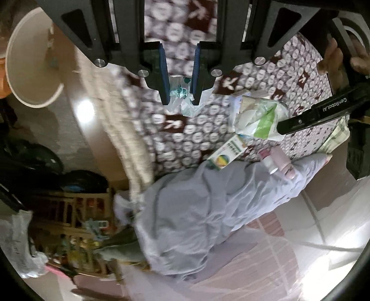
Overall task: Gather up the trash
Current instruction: 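Carry the plastic bag and wrapper with both tools over the bucket, then open both tools to drop the bag and wrapper into the bucket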
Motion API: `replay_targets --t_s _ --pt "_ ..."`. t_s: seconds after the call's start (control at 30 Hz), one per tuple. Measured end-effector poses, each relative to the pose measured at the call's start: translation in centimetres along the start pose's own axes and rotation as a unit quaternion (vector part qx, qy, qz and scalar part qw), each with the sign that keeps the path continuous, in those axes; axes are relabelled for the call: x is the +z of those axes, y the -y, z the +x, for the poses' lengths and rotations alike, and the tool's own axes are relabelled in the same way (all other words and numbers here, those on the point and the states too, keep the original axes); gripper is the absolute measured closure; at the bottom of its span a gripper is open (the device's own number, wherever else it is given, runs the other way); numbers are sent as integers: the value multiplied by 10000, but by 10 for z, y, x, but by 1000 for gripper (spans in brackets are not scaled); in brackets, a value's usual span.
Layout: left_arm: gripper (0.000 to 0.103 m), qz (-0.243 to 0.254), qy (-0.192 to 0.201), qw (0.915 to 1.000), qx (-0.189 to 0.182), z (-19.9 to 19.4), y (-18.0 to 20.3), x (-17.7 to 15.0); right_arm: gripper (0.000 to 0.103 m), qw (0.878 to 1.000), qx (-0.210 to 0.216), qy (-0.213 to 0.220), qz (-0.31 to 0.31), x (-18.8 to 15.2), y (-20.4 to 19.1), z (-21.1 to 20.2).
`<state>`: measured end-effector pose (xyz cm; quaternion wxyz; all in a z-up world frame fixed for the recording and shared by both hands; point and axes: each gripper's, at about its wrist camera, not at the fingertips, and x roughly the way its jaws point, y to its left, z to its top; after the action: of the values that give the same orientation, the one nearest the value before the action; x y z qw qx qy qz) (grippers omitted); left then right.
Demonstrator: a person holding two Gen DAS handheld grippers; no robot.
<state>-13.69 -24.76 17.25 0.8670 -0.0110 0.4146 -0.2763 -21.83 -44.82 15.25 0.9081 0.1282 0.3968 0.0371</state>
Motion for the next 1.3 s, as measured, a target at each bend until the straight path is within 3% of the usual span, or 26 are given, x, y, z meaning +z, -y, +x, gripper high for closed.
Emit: replay_targets --t_s 0.73,1.3 --pt "94 1100 -347 9901 -795 79 182 11 85 9856 -1160 400 1168 -33 164 -86" --pt "94 1401 -882 9789 -1195 146 260 -7 85 9684 -1788 110 1736 -65 243 -77"
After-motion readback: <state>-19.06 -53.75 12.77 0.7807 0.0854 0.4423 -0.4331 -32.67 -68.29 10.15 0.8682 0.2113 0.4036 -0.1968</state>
